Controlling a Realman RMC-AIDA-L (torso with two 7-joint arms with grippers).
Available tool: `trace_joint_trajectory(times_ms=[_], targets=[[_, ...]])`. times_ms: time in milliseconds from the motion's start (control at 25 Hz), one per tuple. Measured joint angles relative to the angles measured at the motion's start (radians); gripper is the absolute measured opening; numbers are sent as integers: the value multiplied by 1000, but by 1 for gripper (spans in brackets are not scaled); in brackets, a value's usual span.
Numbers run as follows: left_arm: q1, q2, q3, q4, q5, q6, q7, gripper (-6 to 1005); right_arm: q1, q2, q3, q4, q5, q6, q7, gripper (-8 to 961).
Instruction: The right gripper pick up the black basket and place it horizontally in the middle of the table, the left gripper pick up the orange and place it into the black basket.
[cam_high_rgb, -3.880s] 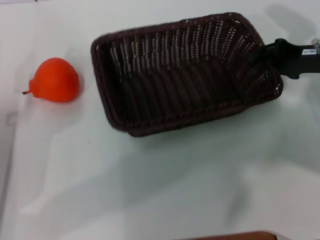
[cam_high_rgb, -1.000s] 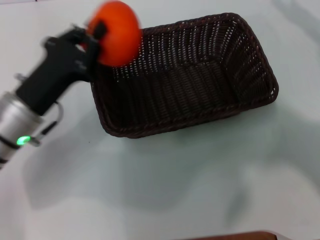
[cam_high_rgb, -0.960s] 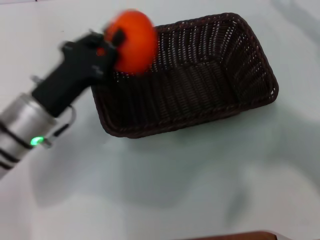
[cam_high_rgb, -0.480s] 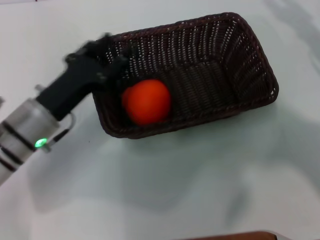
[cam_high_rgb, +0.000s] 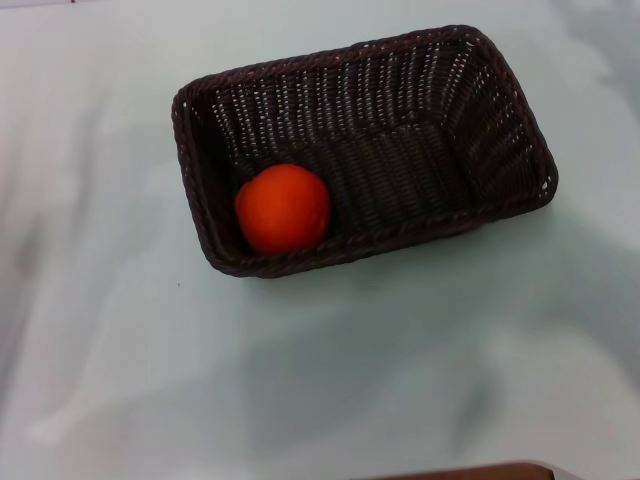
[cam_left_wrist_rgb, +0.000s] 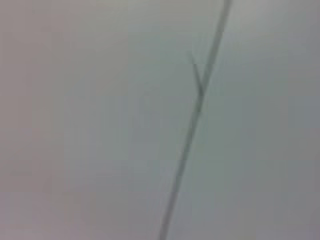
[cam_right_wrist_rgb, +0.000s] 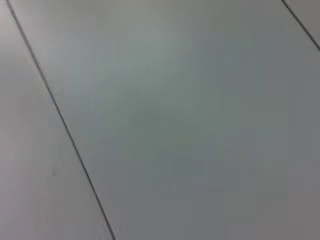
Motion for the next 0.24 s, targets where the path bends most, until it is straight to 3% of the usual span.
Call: trace_joint_trajectory(times_ms=[240], targets=[[9, -4, -113, 95, -1, -116, 130, 876, 13, 2, 34, 36, 46, -9, -102, 748]])
